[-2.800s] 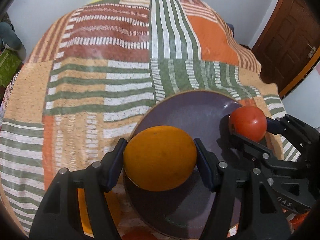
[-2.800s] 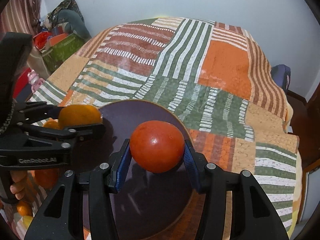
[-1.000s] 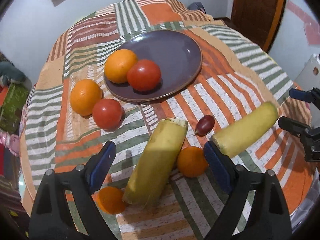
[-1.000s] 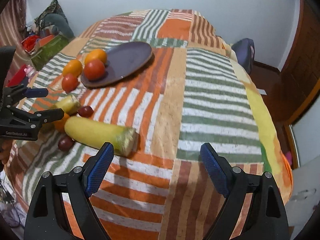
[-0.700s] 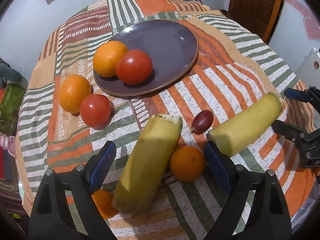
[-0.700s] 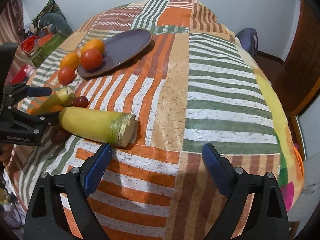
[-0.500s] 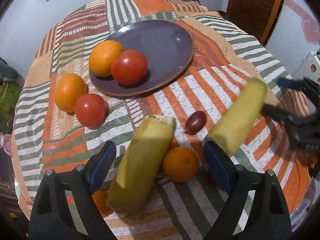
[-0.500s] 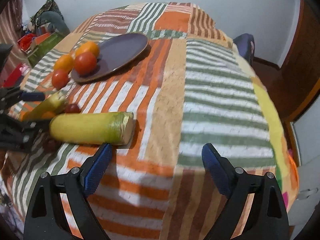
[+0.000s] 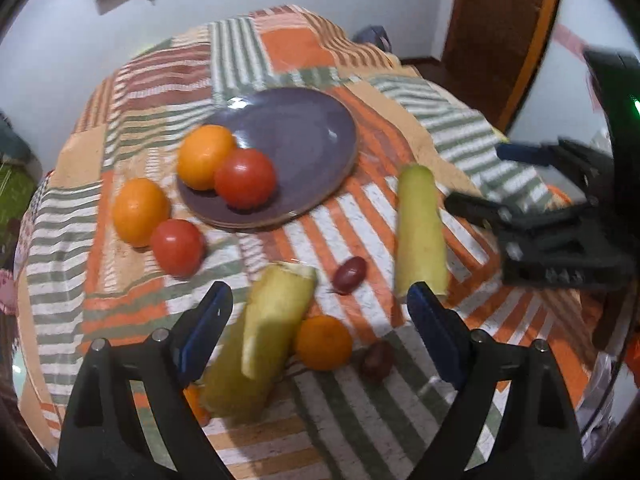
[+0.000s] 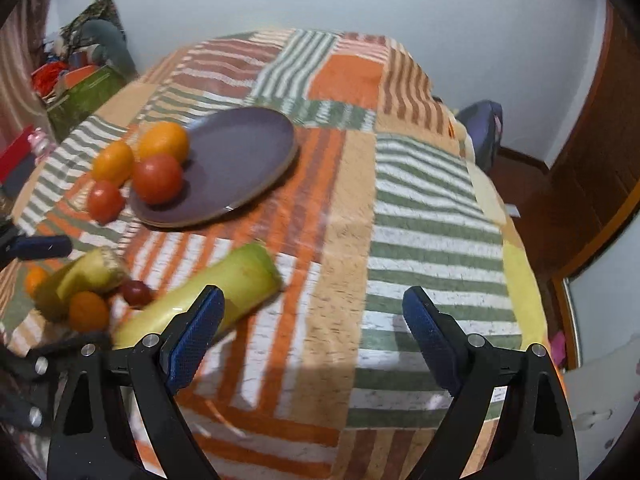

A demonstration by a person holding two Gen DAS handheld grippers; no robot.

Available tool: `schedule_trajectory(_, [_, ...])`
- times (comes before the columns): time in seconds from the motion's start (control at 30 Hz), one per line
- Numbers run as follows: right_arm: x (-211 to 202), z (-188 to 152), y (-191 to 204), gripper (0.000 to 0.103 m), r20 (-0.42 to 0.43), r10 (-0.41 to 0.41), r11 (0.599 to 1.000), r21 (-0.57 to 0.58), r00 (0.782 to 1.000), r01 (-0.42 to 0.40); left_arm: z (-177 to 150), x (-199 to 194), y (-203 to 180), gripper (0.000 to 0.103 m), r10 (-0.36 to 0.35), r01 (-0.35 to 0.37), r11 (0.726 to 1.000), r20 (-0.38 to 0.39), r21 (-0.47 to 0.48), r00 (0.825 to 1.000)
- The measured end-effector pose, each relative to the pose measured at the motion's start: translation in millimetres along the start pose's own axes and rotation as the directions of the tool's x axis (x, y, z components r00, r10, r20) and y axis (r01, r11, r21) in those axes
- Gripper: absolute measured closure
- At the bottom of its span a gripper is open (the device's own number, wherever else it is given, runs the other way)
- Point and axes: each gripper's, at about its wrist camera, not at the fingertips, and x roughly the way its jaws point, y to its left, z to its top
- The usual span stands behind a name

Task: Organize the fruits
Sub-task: 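Reach the right tool to the pale green zucchini and grasp it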

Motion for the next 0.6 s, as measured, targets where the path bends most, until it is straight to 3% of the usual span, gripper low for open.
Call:
schedule_trajectory(0.1, [-3,1,15,0.014,-0.007,0.046,0.999,-0.01,0.999,-0.046,-1,-13,22,0.013,0.012,-0.011,0.998,0.033,-0.057,0.999])
schedule_trajectory(0.23, [10,3,32,0.014,-0.035,0.073,0.997,0.001,0.997,-0.073,-9,-29,58,0.013,0.081,-0.073,0.989,0.062,-0.131,0.995])
schedule_trajectory(0.43, [35,3,45,0.016,-0.084,0.116,0.992,0.05,0.99,-0.112,-28,-35,110,0.013,0.157,-0.143,0.964,0.045,-0.226,0.987])
schedule_trajectory(0.6, [43,1,40,0.02,-0.097,0.152,0.985,0.092,0.984,-0.143,-43,-35,138,0.013,0.166,-0.156,0.949,0.016,-0.274,0.986])
